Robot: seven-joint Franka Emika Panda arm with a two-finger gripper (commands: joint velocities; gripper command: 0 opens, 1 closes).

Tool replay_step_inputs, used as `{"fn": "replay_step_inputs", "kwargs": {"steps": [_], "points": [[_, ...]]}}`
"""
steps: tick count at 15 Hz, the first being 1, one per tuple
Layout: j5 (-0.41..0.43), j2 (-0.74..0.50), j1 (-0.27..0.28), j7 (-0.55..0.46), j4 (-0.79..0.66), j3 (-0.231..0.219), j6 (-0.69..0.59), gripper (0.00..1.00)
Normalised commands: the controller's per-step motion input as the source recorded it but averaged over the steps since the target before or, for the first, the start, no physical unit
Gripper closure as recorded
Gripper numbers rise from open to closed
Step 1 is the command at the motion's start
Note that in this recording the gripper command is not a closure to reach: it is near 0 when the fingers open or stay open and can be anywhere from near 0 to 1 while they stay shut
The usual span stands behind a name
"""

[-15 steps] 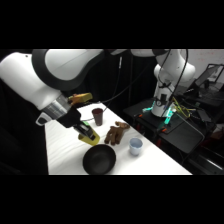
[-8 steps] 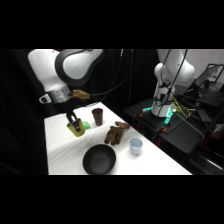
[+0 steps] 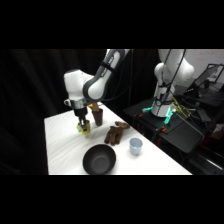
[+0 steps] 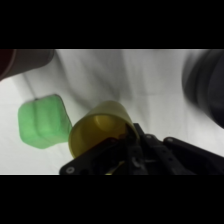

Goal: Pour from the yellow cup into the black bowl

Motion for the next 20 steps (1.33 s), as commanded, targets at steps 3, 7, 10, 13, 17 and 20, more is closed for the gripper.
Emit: {"fn": "replay_step_inputs", "kwargs": {"steps": [3,7,10,13,17,20], "points": [[-0.077,-0.04,0.116,0.37,-0.16,-0.086,0.26,0.14],[-0.088,0.0,0.104,0.26,-0.06,-0.094,0.16,0.14],[-0.064,0.02,0.064,0.16,-0.02,-0.075,0.09,0.14],[-0.067,-0.01,0.066,0.14,-0.03,-0.084,0.06,0.0],[-0.097,-0.08,0.095,0.13,-0.11,-0.096,0.08,0.0],[-0.17,-0.15,0.155,0.18,-0.16,-0.144,0.03,0.0]]}}
